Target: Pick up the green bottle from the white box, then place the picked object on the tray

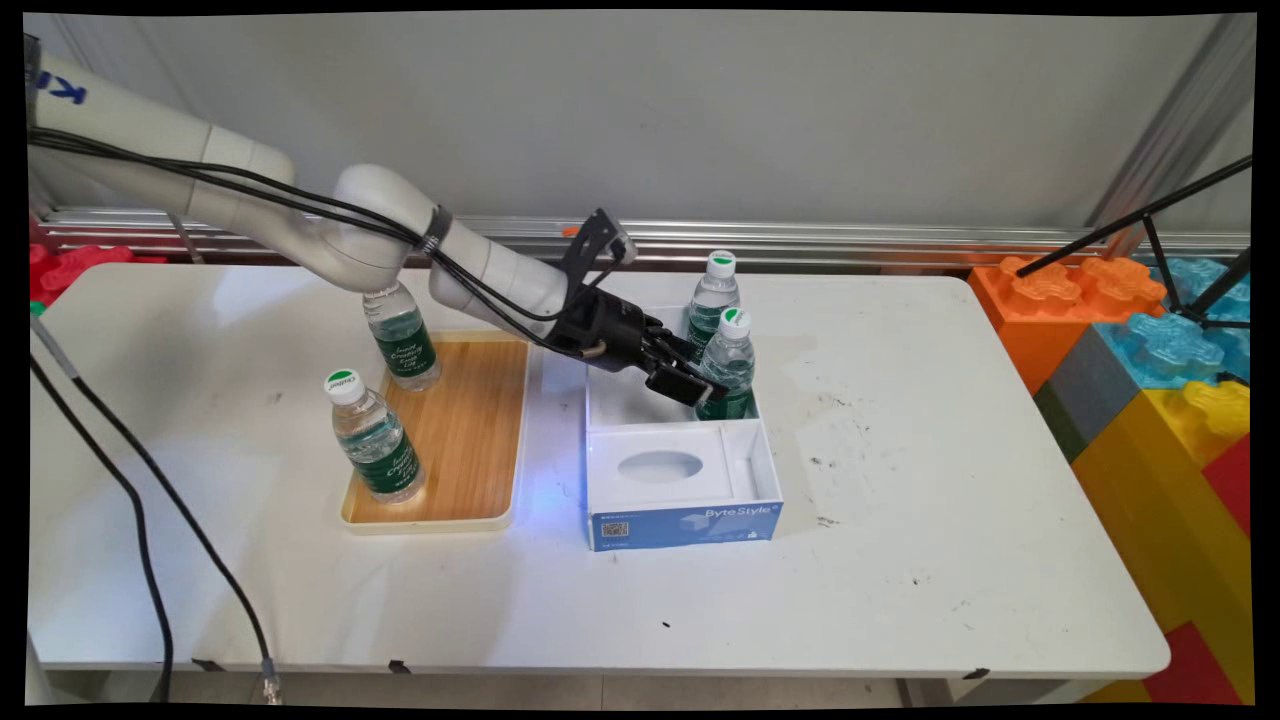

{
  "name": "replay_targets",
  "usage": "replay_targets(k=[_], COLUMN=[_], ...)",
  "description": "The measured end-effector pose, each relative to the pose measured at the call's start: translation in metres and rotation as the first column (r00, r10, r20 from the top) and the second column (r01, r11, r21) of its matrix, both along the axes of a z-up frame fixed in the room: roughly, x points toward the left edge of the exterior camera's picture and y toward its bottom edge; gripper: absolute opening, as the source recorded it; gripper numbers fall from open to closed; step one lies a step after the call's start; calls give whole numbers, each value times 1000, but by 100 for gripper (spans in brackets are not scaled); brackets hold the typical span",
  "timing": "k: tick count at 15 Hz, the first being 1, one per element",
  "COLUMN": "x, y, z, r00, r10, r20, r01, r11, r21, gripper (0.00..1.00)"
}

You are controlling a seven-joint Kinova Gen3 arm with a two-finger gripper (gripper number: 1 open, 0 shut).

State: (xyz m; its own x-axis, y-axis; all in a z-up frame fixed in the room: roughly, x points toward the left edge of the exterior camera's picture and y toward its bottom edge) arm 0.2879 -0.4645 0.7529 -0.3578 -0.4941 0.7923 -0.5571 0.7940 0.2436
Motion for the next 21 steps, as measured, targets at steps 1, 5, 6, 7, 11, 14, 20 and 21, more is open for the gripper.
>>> replay_targets(k=[1,5,6,7,11,14,20,21], x=[-2,-11,-13,-15,-20,-20,-14,-15], y=[-1,-5,-6,-7,-13,-14,-12,-11], z=[-2,-9,-10,-11,-14,-17,-18,-17], r00=[1000,1000,1000,1000,1000,1000,999,999], r10=[1,6,6,8,18,29,43,41], r20=[0,-5,-6,-7,-13,-11,-1,0], r01=[-1,-6,-6,-8,-18,-29,-43,-41], r11=[1000,1000,1000,1000,1000,1000,999,999], r21=[0,-3,-4,-6,-14,-11,6,8], gripper=[100,100,100,100,0,0,0,0])
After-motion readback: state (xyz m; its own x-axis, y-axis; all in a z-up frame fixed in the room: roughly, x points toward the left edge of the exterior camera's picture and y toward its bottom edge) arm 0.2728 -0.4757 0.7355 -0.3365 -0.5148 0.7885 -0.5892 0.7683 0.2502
